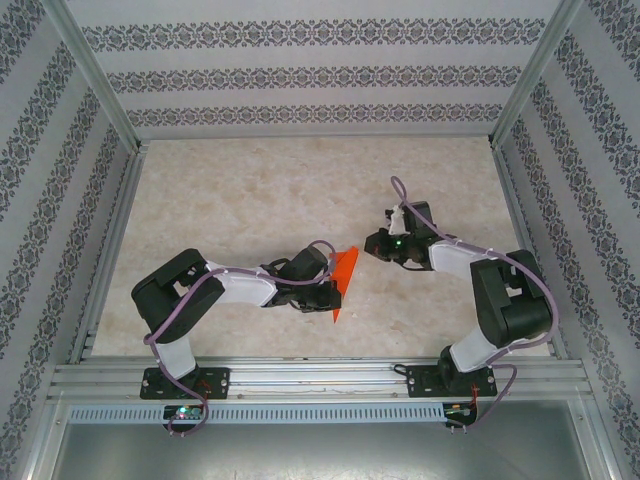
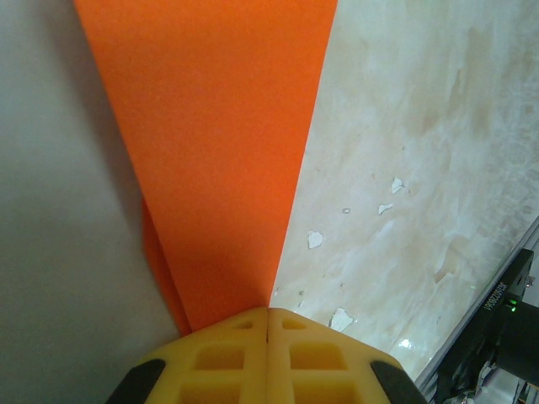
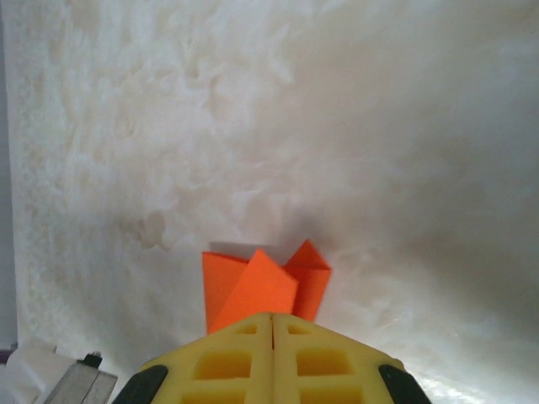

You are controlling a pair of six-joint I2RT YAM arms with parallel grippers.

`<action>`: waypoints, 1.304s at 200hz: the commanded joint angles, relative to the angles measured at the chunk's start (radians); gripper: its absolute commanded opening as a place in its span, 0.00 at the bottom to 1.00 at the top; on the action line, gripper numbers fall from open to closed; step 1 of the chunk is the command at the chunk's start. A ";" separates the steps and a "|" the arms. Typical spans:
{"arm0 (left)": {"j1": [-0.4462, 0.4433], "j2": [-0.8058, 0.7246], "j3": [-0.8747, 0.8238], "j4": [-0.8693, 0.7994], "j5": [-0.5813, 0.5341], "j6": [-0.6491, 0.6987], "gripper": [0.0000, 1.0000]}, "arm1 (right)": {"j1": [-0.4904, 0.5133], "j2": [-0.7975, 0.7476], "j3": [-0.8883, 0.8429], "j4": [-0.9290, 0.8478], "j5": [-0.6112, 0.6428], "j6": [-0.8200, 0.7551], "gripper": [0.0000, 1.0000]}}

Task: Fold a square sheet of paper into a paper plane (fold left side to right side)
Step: Fold the wing for the fifth time at the center of the table.

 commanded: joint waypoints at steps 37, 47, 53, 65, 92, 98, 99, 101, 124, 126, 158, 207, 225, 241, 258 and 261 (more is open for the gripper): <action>0.005 0.039 -0.063 -0.159 -0.026 -0.007 0.00 | 0.125 0.079 -0.002 0.058 0.019 0.037 0.00; 0.005 0.040 -0.064 -0.160 -0.026 -0.008 0.00 | 0.123 0.097 0.006 0.054 0.031 0.028 0.00; 0.006 0.040 -0.064 -0.160 -0.027 -0.010 0.00 | 0.122 0.108 0.013 0.045 0.043 0.019 0.00; 0.005 0.040 -0.064 -0.165 -0.032 -0.014 0.00 | 0.119 0.127 0.031 0.019 0.064 -0.010 0.00; 0.005 0.050 -0.051 -0.186 -0.033 -0.012 0.00 | 0.089 0.177 0.057 0.012 0.057 -0.031 0.00; 0.005 0.052 -0.047 -0.189 -0.033 -0.012 0.00 | 0.081 0.185 0.061 0.011 0.055 -0.035 0.00; 0.005 0.053 -0.047 -0.190 -0.033 -0.012 0.00 | 0.081 0.186 0.061 0.011 0.054 -0.036 0.00; 0.005 0.053 -0.047 -0.190 -0.032 -0.012 0.00 | 0.078 0.188 0.063 0.009 0.054 -0.037 0.00; 0.005 0.056 -0.043 -0.198 -0.033 -0.011 0.00 | 0.051 0.205 0.076 0.004 0.046 -0.049 0.00; 0.005 0.056 -0.041 -0.201 -0.033 -0.010 0.00 | 0.049 0.207 0.078 0.004 0.045 -0.048 0.00; 0.004 0.065 -0.033 -0.208 -0.030 -0.008 0.00 | 0.020 0.231 0.111 -0.006 0.026 -0.057 0.00; 0.004 0.067 -0.033 -0.202 -0.025 -0.008 0.00 | -0.018 0.289 0.174 -0.029 0.019 -0.071 0.00; 0.004 0.070 -0.033 -0.200 -0.022 -0.008 0.00 | -0.029 0.309 0.198 -0.042 0.014 -0.078 0.00; 0.004 0.071 -0.034 -0.198 -0.022 -0.009 0.00 | -0.040 0.321 0.215 -0.050 0.010 -0.085 0.00; 0.003 0.070 -0.033 -0.198 -0.022 -0.009 0.00 | -0.050 0.328 0.226 -0.053 0.001 -0.085 0.00; 0.004 0.070 -0.033 -0.197 -0.022 -0.009 0.00 | -0.051 0.327 0.227 -0.051 -0.001 -0.085 0.00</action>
